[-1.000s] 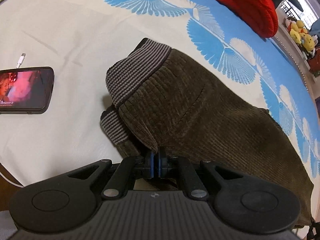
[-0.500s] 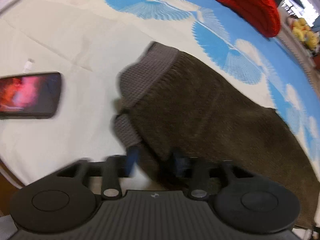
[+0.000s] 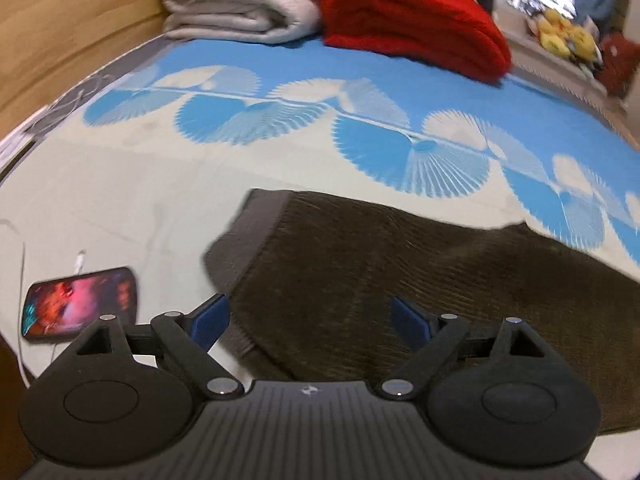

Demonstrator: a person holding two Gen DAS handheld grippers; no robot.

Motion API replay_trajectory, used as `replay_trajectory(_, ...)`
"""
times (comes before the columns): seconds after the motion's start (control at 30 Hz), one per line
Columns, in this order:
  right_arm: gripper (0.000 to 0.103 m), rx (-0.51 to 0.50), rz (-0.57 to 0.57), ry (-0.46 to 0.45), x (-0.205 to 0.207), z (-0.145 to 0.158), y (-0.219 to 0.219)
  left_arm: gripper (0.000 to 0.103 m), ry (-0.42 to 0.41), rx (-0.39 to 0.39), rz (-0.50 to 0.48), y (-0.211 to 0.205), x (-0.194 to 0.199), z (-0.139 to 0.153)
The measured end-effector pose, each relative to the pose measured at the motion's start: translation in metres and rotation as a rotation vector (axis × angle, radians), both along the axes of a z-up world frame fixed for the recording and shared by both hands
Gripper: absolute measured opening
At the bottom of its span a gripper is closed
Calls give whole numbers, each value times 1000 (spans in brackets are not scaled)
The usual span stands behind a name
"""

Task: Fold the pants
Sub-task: 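Open both tools and move the left tool back to the waistband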

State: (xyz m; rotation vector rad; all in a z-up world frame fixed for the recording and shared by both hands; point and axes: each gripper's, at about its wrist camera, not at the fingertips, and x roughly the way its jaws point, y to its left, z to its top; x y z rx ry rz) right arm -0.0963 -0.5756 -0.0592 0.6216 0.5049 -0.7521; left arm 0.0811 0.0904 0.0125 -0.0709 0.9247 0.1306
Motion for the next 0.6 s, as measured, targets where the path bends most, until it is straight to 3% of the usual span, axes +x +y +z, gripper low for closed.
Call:
replay_trajectory(0.03,5,15,-37,78,8,-12,-6,91,11,15,-11,-6,3,-6)
replay_trajectory(0.07,0,33,-78,119,11,-23,-12,91,25,31,-22,-10,8,-11)
replay_trajectory(0.17,0,43,-133,72,5,-25,-18,91,39,44,-17,-8,18,-23)
replay_trajectory(0.23,18,-25,-107,84,8,-11,-6,91,26,27,-3,0,24,-25)
replay_trajectory(0.27,23,-76,-66,79,11,-2,4,92,21,23,7,3,28,-25)
replay_trajectory(0.33,45,-123,41,28,16,18,19,92,8,20,34,9,36,-24)
replay_trajectory(0.47,47,-47,291,-88,62,56,57,92,-10,-8,107,26,58,-24)
replay_trajectory(0.6,46,11,583,-119,151,78,123,92,-24,-48,141,39,71,-28)
